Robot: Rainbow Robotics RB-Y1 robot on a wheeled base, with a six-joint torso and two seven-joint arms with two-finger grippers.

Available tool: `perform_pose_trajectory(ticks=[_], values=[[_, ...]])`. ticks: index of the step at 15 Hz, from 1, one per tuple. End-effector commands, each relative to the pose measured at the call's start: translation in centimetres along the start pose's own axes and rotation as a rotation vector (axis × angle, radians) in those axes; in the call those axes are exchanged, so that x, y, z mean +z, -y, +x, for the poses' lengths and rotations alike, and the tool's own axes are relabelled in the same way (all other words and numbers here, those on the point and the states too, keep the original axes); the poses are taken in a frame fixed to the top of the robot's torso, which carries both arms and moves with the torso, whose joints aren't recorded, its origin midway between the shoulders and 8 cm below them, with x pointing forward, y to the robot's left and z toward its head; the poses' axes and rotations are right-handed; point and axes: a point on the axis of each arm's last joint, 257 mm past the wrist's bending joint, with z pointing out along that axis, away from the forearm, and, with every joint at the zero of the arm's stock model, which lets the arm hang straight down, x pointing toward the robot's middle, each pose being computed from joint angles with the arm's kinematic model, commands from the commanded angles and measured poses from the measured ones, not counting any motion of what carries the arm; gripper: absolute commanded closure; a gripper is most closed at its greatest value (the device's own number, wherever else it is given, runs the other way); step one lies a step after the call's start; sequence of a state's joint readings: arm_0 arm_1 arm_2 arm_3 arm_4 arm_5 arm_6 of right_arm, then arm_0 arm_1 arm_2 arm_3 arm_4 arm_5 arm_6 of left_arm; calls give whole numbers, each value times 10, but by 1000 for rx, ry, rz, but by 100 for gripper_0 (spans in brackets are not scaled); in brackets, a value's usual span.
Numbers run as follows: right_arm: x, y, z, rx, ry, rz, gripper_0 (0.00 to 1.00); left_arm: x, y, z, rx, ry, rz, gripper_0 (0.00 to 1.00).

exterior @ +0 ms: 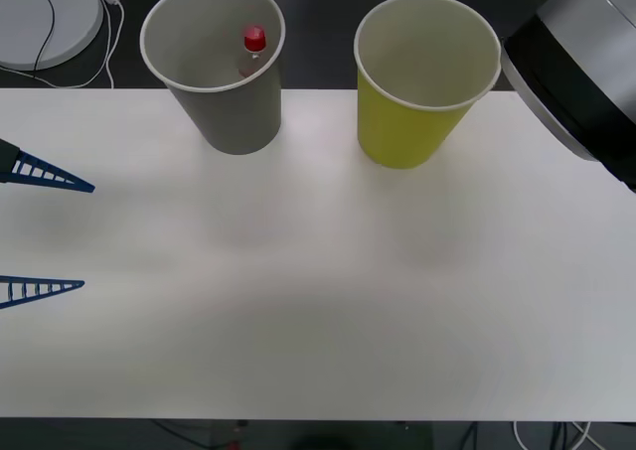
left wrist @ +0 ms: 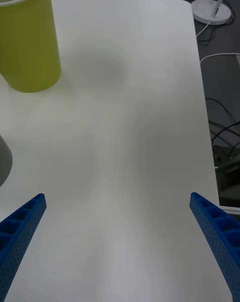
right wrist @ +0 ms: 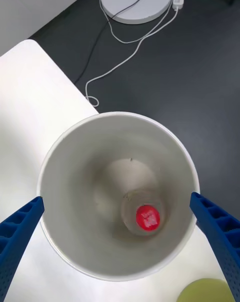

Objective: Put the can into the green bin and the plastic bottle into the gray bin

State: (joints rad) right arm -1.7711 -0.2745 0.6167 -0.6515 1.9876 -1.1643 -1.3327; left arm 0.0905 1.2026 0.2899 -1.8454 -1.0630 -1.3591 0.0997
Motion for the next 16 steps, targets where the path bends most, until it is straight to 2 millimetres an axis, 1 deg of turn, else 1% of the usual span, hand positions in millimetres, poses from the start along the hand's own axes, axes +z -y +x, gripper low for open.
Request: perform_pose_trajectory(ticks=[1, 5, 8, 12, 16], values=[[-13, 15, 13, -26, 12, -7, 0, 0, 0, 0, 0, 0, 0, 0], [-35, 36, 42, -54, 29, -19, 0, 0, 0, 0, 0, 0, 0, 0], [-53, 54, 71, -76, 40, -37, 0, 0, 0, 0, 0, 0, 0, 0], [-83, 76, 100, -111, 70, -13, 0, 0, 0, 0, 0, 0, 0, 0], [-109, 89, 131, -135, 108, -8, 0, 0, 0, 0, 0, 0, 0, 0]])
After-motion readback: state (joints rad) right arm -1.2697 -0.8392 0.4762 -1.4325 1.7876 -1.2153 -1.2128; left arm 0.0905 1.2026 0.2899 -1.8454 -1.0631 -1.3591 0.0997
